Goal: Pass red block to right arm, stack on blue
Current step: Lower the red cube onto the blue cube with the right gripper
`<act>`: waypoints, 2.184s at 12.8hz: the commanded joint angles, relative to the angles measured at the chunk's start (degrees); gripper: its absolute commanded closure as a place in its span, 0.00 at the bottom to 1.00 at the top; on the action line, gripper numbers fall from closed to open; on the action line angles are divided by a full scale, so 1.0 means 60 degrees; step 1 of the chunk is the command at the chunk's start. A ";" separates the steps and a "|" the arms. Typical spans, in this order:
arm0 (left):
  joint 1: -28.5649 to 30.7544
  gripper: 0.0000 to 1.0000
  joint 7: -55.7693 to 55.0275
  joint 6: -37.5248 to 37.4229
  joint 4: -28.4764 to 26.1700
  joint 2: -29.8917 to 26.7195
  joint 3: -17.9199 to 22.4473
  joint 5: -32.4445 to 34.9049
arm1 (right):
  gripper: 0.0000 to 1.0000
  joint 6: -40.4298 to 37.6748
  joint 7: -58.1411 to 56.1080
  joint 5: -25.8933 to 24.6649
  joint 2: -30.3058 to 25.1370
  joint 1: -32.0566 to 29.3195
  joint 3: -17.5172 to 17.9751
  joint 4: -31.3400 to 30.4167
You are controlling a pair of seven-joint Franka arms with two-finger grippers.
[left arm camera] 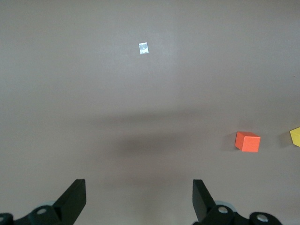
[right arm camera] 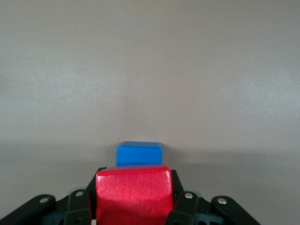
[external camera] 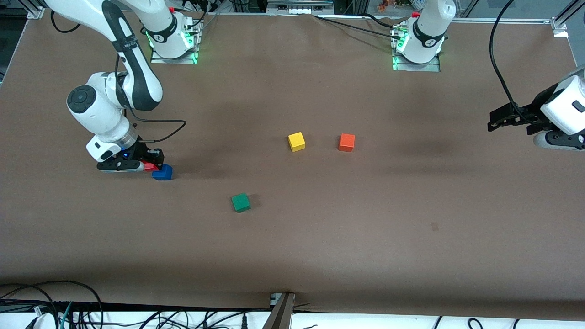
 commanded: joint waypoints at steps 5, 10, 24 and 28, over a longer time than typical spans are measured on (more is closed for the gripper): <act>0.0115 0.00 -0.0116 0.0076 -0.0539 -0.0326 -0.0095 -0.0132 | 1.00 0.0684 0.0495 -0.0122 0.0365 0.0114 0.0049 -0.0034; 0.0100 0.00 -0.0087 0.0076 -0.0407 -0.0208 -0.0125 -0.0117 | 1.00 0.0713 0.0553 -0.0108 0.0380 0.0158 0.0049 -0.0034; 0.0056 0.00 -0.0101 0.0106 -0.0378 -0.0135 -0.0139 -0.0044 | 1.00 0.1035 0.0656 -0.0093 0.0570 0.0158 0.0019 0.0010; 0.0056 0.00 -0.0087 0.0076 -0.0378 -0.0135 -0.0139 -0.0058 | 1.00 0.1079 0.0656 -0.0078 0.0585 0.0158 0.0005 0.0010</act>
